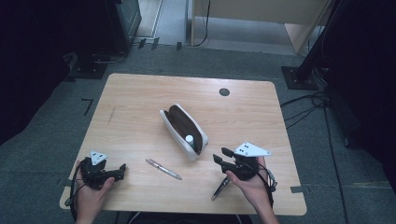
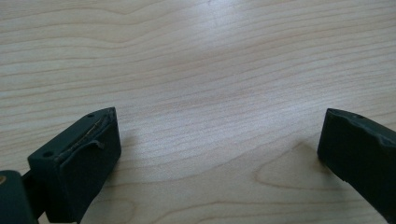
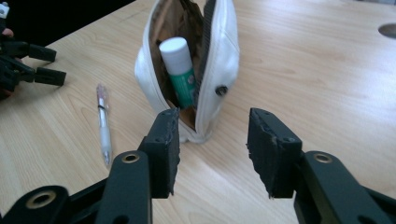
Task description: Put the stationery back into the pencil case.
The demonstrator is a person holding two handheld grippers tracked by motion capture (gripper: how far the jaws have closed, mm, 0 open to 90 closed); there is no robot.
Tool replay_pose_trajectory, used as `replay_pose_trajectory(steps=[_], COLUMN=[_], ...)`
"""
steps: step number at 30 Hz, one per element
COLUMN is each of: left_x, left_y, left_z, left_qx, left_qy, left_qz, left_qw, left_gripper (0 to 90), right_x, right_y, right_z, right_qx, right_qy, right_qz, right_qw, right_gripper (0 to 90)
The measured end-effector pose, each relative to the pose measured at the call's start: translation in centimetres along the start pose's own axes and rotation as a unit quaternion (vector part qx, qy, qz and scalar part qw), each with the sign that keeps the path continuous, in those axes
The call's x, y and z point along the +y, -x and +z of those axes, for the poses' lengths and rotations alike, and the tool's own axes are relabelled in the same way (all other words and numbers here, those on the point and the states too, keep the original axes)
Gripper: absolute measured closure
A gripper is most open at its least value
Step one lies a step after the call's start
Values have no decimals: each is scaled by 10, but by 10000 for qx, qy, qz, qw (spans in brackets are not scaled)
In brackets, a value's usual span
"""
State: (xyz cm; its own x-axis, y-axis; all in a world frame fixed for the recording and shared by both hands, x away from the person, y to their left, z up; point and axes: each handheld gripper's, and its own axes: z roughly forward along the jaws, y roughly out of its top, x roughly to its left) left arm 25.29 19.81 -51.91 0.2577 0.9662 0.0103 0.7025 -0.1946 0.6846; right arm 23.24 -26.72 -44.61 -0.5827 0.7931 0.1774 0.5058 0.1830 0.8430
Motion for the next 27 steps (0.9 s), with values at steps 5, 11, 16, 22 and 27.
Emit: replay_pose_trajectory(steps=[5, 11, 16, 22, 27], left_x=[0, 0, 0, 0, 0], left_y=[0, 0, 0, 0, 0], left_z=[0, 0, 0, 0, 0], left_qx=[-1, 0, 0, 0, -1], left_qy=[-4, -4, -3, -3, -5], left_qz=[2, 2, 1, 1, 1], left_qw=[10000, 10000, 10000, 10000, 10000], left_gripper=[0, 0, 0, 0, 0], right_x=[-13, -30, -41, -55, -65], right_y=[4, 6, 2, -4, -7], right_z=[-4, -6, -10, -11, -11], right_qx=[-124, -253, -475, -606, -667], right_qy=[-79, -192, -310, -420, -411], right_qz=[100, 225, 371, 574, 741], right_qw=[9998, 9992, 9977, 9956, 9942], right_gripper=[472, 357, 220, 139, 134])
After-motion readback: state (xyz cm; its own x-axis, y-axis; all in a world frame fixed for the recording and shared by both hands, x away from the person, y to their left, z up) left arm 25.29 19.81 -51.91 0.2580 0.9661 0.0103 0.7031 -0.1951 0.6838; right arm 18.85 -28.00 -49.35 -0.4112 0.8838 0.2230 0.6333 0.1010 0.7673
